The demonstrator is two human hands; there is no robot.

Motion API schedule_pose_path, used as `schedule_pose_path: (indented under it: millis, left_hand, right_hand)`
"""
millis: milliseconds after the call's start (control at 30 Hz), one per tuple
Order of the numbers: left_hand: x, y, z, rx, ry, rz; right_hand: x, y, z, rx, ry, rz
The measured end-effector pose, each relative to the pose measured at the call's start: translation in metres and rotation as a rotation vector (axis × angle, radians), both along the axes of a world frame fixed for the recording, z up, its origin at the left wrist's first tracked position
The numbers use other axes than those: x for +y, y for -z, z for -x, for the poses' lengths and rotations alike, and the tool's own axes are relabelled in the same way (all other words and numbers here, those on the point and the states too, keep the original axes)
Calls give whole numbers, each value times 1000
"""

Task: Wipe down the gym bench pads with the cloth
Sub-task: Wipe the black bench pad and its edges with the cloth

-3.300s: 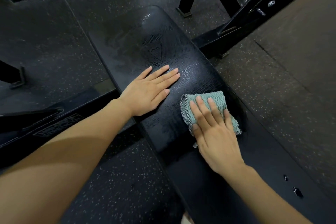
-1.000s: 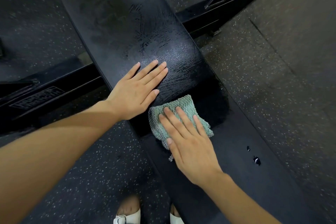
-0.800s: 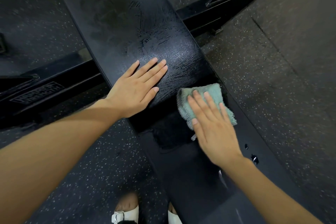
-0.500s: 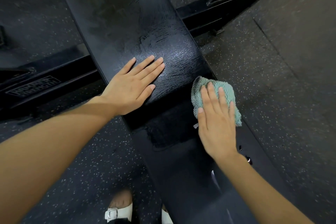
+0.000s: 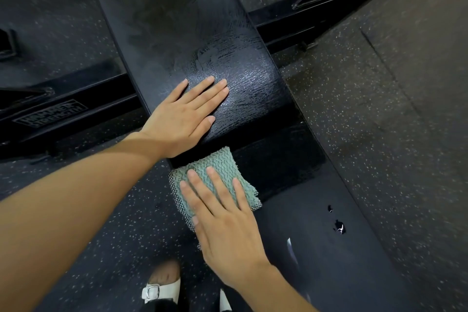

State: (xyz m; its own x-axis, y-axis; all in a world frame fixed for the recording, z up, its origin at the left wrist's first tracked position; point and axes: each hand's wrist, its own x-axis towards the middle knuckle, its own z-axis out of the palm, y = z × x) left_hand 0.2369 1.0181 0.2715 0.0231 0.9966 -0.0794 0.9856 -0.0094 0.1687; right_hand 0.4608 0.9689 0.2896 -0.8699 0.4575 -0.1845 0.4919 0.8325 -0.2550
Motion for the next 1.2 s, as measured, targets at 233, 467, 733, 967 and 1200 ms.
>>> schedule_pose_path:
  millis: [233, 467, 733, 967, 1200]
  left_hand:
    - [-1, -1, -1, -18, -17, 15]
    - [0, -1, 0, -37, -13, 21]
    - [0, 0, 0, -45, -13, 22]
    - [-1, 1, -8, -1, -71, 17]
    - [-6, 1, -20, 11, -115, 17]
  right_hand:
    - [-17, -1, -29, -42, 7, 13]
    - [-2, -2, 8, -14, 106, 65]
    - [16, 0, 9, -15, 74, 32]
    - [32, 3, -47, -22, 69, -43]
    - [104, 7, -64, -12, 268, -47]
